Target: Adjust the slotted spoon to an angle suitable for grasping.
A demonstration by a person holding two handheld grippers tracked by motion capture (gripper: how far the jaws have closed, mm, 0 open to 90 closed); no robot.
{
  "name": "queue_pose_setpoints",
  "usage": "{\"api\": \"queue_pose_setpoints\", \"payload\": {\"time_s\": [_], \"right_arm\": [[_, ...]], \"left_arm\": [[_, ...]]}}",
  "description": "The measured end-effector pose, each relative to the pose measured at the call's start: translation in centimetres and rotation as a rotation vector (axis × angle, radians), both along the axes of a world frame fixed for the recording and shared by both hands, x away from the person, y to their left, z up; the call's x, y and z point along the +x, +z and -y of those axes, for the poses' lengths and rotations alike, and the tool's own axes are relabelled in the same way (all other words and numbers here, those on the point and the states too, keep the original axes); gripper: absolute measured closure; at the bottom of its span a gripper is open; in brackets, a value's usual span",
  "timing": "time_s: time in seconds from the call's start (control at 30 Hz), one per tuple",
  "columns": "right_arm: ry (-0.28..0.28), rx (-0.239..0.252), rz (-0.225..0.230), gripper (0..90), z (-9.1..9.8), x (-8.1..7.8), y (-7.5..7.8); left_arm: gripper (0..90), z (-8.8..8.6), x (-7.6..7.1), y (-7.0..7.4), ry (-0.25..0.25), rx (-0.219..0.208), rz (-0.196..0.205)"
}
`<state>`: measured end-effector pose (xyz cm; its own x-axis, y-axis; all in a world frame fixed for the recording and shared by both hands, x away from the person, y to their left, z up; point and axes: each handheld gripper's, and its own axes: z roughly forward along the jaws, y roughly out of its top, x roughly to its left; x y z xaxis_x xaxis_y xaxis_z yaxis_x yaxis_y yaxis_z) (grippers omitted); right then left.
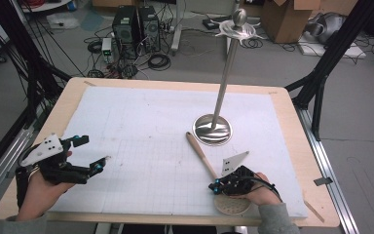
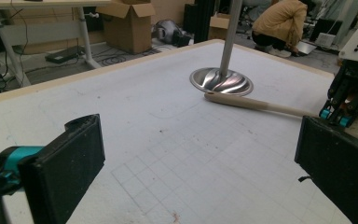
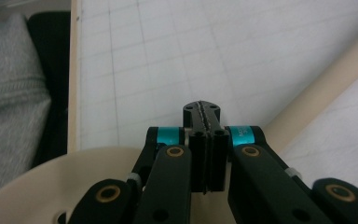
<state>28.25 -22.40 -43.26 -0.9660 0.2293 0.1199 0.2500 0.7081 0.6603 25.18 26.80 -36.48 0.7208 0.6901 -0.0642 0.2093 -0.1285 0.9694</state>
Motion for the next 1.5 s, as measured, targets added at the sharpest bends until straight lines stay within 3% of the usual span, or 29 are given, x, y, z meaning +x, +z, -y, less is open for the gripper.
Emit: {"api": "queue_pose_setpoints", "payload": {"time_s": [0.03, 0.1, 0.13, 0.2, 0.27, 0.3, 0.33, 0.43, 0.57, 0.73, 0.87, 1.07, 1.5], "right_arm": [[-0.027, 0.05, 0.022, 90.0, 0.0, 0.3, 0.4], [-0.039, 0.065, 0.034, 90.0, 0.0, 0.4, 0.6], [-0.098, 0.084, 0.07, 90.0, -0.2, 0.7, 1.1], [-0.121, 0.08, 0.09, 90.0, -0.3, 0.8, 1.2], [-0.203, 0.058, 0.126, 90.0, -0.4, 1.5, 1.2], [-0.203, 0.058, 0.126, 90.0, -0.4, 1.5, 1.2], [-0.258, 0.057, 0.128, 90.0, -0.1, 1.9, 1.1], [-0.308, 0.061, 0.121, 90.0, 0.4, 2.3, 1.0], [-0.322, 0.073, 0.111, 90.0, 0.5, 2.7, 0.8], [-0.329, 0.043, 0.108, 90.0, 0.1, 3.0, 0.2], [-0.322, 0.047, 0.083, 90.0, 0.1, 3.4, 0.0], [-0.283, -0.013, 0.084, 90.0, -0.6, 3.9, 0.3], [-0.261, -0.065, 0.084, 90.0, -1.7, 5.3, 0.6]], "left_arm": [[1.9, 0.0, 0.0, 0.0, 0.0, -0.001, -0.002], [1.9, 0.0, 0.0, 0.0, 0.001, 0.0, 0.0], [1.9, -0.1, -0.1, 0.0, 0.002, 0.0, -0.002], [1.9, -0.2, -0.1, 0.0, 0.006, -0.001, -0.001], [1.9, -0.2, -0.1, 0.0, 0.008, -0.002, -0.002], [1.9, -0.3, -0.2, 0.0, 0.009, -0.001, -0.002], [1.9, -0.4, -0.2, 0.0, 0.01, -0.003, 0.001], [1.9, -0.5, -0.3, 0.0, 0.013, -0.005, 0.0], [1.9, -0.5, -0.3, 0.0, 0.016, -0.006, 0.0], [1.9, -0.7, -0.4, 0.0, 0.018, -0.003, 0.0], [1.9, -0.8, -0.3, -0.1, 0.019, 0.0, -0.002], [1.9, -0.7, -0.4, -0.2, 0.021, -0.004, -0.007], [1.9, -1.2, -0.6, -0.4, 0.033, 0.001, -0.01]]}}
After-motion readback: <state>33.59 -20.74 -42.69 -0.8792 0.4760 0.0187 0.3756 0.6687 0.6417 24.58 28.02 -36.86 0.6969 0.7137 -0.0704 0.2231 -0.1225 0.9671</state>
